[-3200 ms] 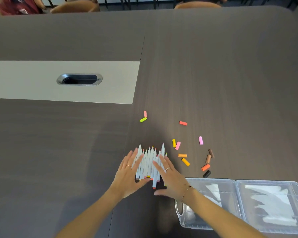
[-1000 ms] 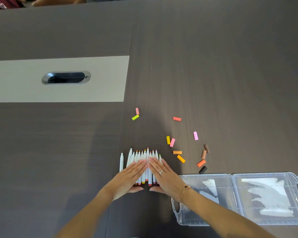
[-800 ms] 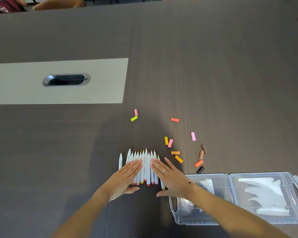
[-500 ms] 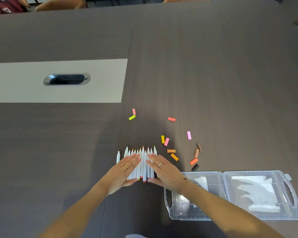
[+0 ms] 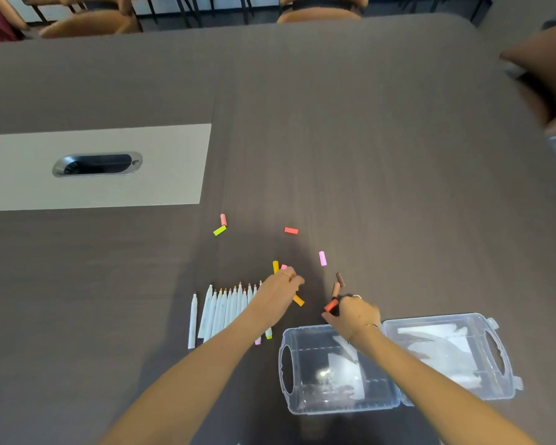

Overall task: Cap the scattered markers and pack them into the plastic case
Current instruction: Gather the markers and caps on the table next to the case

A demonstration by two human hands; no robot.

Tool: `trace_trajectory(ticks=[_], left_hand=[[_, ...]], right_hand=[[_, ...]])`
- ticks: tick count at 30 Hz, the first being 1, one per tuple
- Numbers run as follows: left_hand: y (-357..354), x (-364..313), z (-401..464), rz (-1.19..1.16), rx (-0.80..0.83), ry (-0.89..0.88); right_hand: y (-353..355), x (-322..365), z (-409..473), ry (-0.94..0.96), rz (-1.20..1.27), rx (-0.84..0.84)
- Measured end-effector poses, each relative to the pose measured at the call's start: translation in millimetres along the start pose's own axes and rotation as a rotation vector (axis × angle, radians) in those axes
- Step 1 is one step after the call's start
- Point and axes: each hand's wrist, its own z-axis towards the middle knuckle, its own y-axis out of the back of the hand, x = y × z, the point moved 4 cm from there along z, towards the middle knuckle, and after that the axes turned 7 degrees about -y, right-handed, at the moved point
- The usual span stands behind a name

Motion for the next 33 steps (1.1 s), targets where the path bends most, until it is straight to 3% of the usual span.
trace_trajectory(ticks=[6, 14, 20, 24, 33], left_hand=[[-4, -11, 6, 0.059, 0.072, -0.032], [-21, -13, 5, 0.162, 0.122, -0.059], [-25, -23, 9, 0.141, 0.148, 0.023], [-30, -21, 5, 0.07, 0.216, 0.142], [-9, -5, 3, 0.07, -0.024, 0.323]], right_hand=[[-1, -6, 6, -0.051, 0.07, 0.075], [24, -29, 22, -0.113, 0.433, 0.096], [40, -23, 35, -0.073, 0.371, -0.067], [37, -17, 43, 0.015, 0.341, -0.026], [33, -2, 43, 0.033, 0.278, -0.058]])
